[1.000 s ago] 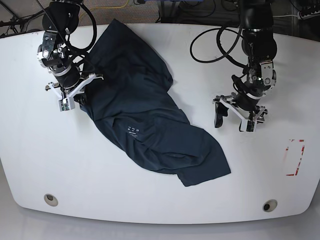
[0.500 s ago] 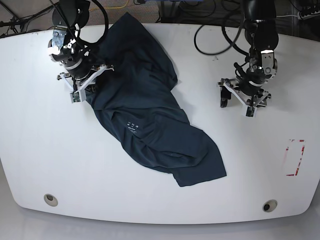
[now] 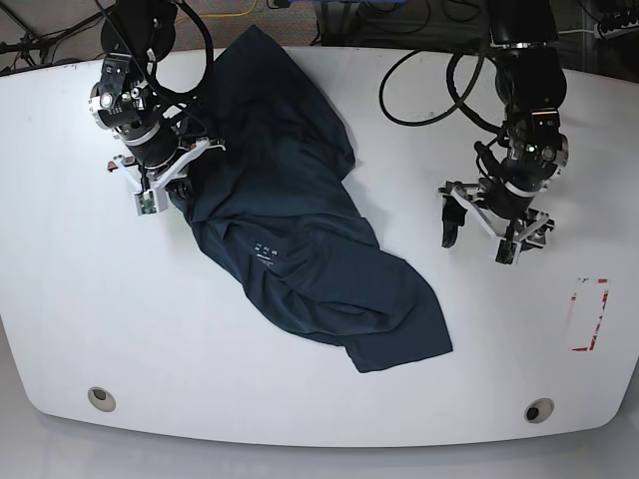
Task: Fold the T-shirt properly
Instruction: 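Move the left gripper down toward the T-shirt's hem corner, then grasp the hem corner with the left gripper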
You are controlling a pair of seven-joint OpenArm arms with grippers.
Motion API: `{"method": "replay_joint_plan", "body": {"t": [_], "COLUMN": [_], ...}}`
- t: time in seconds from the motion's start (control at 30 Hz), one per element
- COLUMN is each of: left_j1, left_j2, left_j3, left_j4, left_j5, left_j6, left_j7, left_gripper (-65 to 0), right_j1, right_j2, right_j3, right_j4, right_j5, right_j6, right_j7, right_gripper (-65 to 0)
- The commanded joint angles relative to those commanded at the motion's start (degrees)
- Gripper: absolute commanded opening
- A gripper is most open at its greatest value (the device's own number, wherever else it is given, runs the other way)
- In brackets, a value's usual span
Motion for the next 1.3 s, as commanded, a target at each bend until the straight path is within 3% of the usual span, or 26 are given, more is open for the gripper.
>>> {"method": "replay_joint_plan", "body": {"t": [0.47,0.6,0.73,0.87,1.07,1.3], "left_j1": [-3.3,-3.8,-5.8,-7.6,-10.5,-14.5], "left_j2": [0.3,0.7,2.2,2.5,4.0,4.6], "left_j3": [-0.4,-0.4,-0.4,-0.3,-0.2,0.0], "left_j4": [-6.2,-8.8,-10.2,-12.1,-16.3,-23.8], "left_j5": [0.0,-0.1,0.0,-0.4,-5.2,-6.5], "left_j6": [-0.8,-4.1,-4.4,-4.6,-4.6,-4.6], "left_j7": [0.3,0.3,1.6,4.4,4.8,4.9], "left_gripper": [-13.2,-7.9,-0.3,0.0,0.0,0.0], "right_j1": [1.1,1.1,1.1,1.1,1.1,1.2], "right_j2": [0.0,0.0,0.0,0.0,-0.1,-0.1], "right_j3": [0.0,0.0,0.0,0.0,0.0,0.0], "right_j4": [-0.1,-0.1,-0.1,-0.2,-0.3,-0.4], "right_j5": [0.2,0.2,0.2,0.0,0.1,0.0], "right_j6": [0.00,0.00,0.00,0.00,0.00,0.00], "right_j7": [-1.4,-1.4,-1.4,-1.3,-1.2,-1.2], "right_gripper": [-63.7,-63.7,-63.7,-63.7,-63.7,-63.7]}}
